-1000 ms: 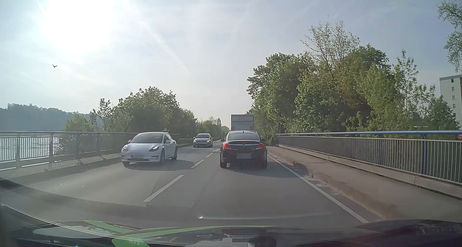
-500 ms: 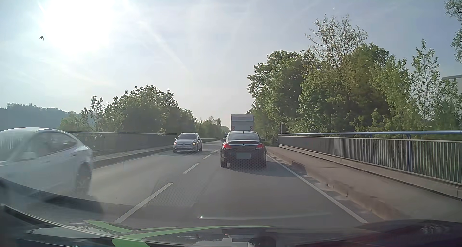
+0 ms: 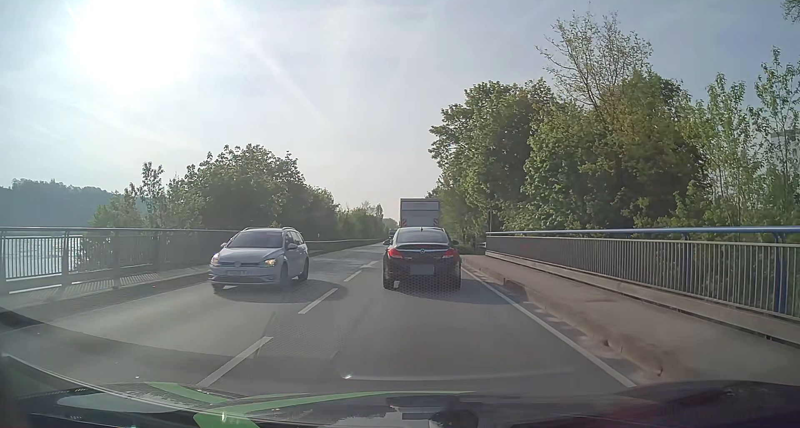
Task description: Follow the waypoints while adhering to traffic rules and regulations
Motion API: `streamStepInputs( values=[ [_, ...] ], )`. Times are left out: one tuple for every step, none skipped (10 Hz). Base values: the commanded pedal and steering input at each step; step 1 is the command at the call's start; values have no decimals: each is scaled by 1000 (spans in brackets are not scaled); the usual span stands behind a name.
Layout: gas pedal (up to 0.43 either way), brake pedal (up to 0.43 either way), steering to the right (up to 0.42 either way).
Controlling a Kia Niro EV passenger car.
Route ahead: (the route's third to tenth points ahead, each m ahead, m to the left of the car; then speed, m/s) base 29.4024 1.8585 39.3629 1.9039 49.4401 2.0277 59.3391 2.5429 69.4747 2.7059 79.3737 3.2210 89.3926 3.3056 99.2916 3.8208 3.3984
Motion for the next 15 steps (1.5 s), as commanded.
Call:
streamStepInputs(
  values=[
    [47, 0, -1],
    [47, 0, -1],
    [47, 0, -1],
    [47, 0, -1],
    [47, 0, -1],
    [47, 0, -1],
    [47, 0, -1],
    [47, 0, -1],
    [47, 0, -1],
    [47, 0, -1],
    [47, 0, -1],
    [47, 0, -1],
    [47, 0, -1],
    [47, 0, -1],
    [47, 0, -1]
  ],
)
